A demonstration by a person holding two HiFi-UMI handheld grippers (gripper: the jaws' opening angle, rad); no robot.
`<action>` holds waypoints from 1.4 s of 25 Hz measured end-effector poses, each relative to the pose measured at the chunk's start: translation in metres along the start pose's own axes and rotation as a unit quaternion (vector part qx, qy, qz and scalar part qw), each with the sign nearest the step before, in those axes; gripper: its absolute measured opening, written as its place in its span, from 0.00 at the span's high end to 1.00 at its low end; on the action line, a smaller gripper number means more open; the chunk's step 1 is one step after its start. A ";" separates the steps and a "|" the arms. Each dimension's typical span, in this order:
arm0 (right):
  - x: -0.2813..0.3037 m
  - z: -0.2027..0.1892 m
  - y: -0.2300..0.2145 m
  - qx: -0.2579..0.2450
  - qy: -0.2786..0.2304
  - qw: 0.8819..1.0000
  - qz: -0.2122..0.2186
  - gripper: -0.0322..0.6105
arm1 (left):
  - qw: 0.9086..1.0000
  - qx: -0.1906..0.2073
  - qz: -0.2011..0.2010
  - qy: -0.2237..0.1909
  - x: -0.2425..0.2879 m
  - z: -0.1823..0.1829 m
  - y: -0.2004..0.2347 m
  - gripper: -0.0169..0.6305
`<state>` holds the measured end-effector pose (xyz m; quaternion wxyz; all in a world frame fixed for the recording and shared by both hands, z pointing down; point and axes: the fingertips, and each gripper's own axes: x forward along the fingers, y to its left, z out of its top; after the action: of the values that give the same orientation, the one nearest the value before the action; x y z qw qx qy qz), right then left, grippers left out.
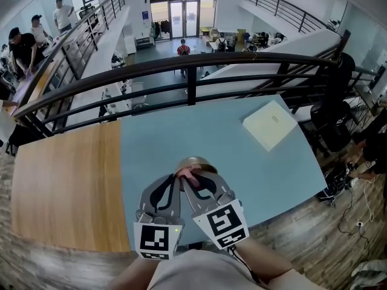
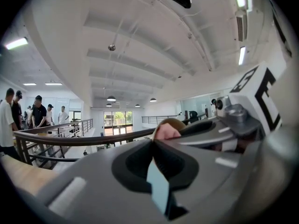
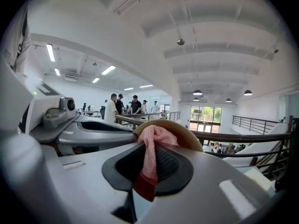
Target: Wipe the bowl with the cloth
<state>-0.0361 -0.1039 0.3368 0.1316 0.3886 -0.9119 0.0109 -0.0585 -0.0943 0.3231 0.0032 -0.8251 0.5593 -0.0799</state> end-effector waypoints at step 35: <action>0.007 -0.034 -0.004 0.014 0.023 1.000 -0.005 0.88 | 1.000 0.001 -0.010 0.012 0.018 -0.012 -0.010 0.96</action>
<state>-0.0302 -0.1079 0.3710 0.1468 0.3945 -0.9065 0.0317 -0.0448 -0.1061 0.3376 -0.0033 -0.8298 0.5506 -0.0907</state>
